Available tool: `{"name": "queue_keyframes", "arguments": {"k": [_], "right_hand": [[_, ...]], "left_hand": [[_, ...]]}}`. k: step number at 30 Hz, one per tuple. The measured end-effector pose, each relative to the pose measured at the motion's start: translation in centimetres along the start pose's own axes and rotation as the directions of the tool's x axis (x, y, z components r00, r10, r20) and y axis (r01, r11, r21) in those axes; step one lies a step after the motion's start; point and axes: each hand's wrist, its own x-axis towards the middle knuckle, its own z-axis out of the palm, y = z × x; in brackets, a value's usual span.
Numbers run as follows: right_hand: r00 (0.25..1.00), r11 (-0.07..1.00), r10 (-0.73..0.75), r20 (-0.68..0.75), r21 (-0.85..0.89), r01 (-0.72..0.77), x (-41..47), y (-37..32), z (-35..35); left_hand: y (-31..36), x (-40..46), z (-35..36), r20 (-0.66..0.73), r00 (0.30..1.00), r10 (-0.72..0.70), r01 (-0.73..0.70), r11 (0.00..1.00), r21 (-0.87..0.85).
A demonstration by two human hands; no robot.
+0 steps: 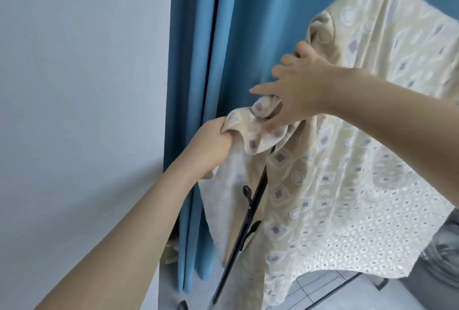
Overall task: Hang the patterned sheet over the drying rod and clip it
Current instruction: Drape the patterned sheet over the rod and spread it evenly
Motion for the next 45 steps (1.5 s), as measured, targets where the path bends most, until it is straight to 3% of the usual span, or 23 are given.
{"name": "queue_keyframes", "arguments": {"k": [2,6,9,11,12,14,19,21,23,24,26,28,29,31,33,36,38,41,43,45], "right_hand": [[1.0,1.0,-0.027,0.003,-0.003,0.027,0.0,-0.3,-0.3],[0.962,0.999,0.021,-0.272,0.05,-0.008,0.2,-0.5,1.0],[0.932,0.995,0.023,-0.363,0.096,0.013,0.4,-1.1,1.7],[0.923,0.987,0.019,-0.383,0.153,0.043,0.3,-1.6,2.1],[0.932,0.988,0.015,-0.363,0.149,0.042,0.5,-2.0,2.6],[0.941,0.989,0.026,-0.336,0.148,0.025,0.6,-2.6,3.4],[0.932,0.963,0.034,-0.361,0.26,0.066,0.9,-2.6,3.1],[0.93,0.968,0.006,-0.368,0.235,0.087,0.9,-2.7,2.9],[0.925,0.964,-0.007,-0.38,0.244,0.107,1.2,-2.6,2.3],[0.922,0.967,-0.006,-0.388,0.231,0.104,1.3,-2.7,2.0],[0.933,0.981,0.001,-0.36,0.182,0.069,1.6,-2.9,1.7],[0.942,0.982,0.036,-0.332,0.188,0.028,1.7,-3.2,1.9],[0.94,0.976,0.066,-0.335,0.218,0.009,1.7,-3.3,2.0],[0.929,0.962,0.133,-0.347,0.272,-0.036,2.0,-3.3,2.6],[0.929,0.949,0.193,-0.316,0.302,-0.094,2.3,-3.2,3.4],[0.917,0.932,0.237,-0.32,0.341,-0.122,2.9,-3.2,3.8],[0.905,0.93,0.24,-0.351,0.35,-0.111,3.0,-3.4,3.7],[0.881,0.924,0.271,-0.388,0.361,-0.126,3.4,-3.5,3.6],[0.822,0.917,0.274,-0.499,0.394,-0.066,3.8,-3.9,3.7],[0.686,0.931,0.249,-0.684,0.364,0.025,4.3,-4.5,3.5]], "left_hand": [[1.4,-0.5,0.1,-0.049,0.998,0.03,-0.038,0.985,-0.169],[2.3,-0.7,0.6,-0.097,0.994,-0.044,0.004,0.928,-0.372],[1.4,-1.4,0.4,0.14,0.989,-0.04,0.068,0.978,-0.199],[0.0,-1.5,0.8,0.299,0.943,-0.148,0.133,0.989,0.07],[-0.7,-1.4,1.1,0.284,0.938,-0.2,0.152,0.971,0.182],[-2.3,-1.1,1.5,0.166,0.959,-0.231,0.2,0.962,0.183],[-4.6,-1.5,2.2,0.008,0.977,-0.214,0.207,0.937,-0.28],[-3.9,-1.6,2.3,-0.13,0.976,-0.176,0.122,0.931,-0.345],[-2.8,-1.9,1.7,-0.178,0.973,-0.149,0.075,0.927,-0.368],[-2.5,-2.0,1.1,-0.148,0.98,-0.13,0.07,0.933,-0.352],[-2.2,-2.5,-0.4,0.053,0.989,-0.137,0.145,0.968,-0.206],[-2.9,-3.1,-1.2,0.239,0.937,-0.254,0.247,0.967,0.062],[-3.4,-3.4,-1.2,0.233,0.921,-0.312,0.281,0.947,0.157],[-4.3,-4.1,-1.2,0.108,0.93,-0.352,0.336,0.932,0.139],[-5.0,-4.7,-0.9,0.009,0.952,-0.307,0.306,0.946,-0.104],[-3.4,-5.1,0.2,-0.174,0.98,-0.1,0.055,0.968,-0.244],[-1.1,-5.0,0.8,-0.303,0.952,0.036,-0.11,0.967,-0.229],[0.6,-4.6,-0.6,-0.431,0.9,0.068,-0.166,0.967,-0.194],[0.8,-4.9,-3.0,-0.474,0.874,0.107,-0.172,0.981,-0.095],[1.9,-5.5,-4.9,-0.554,0.792,0.255,-0.228,0.966,0.118]]}}
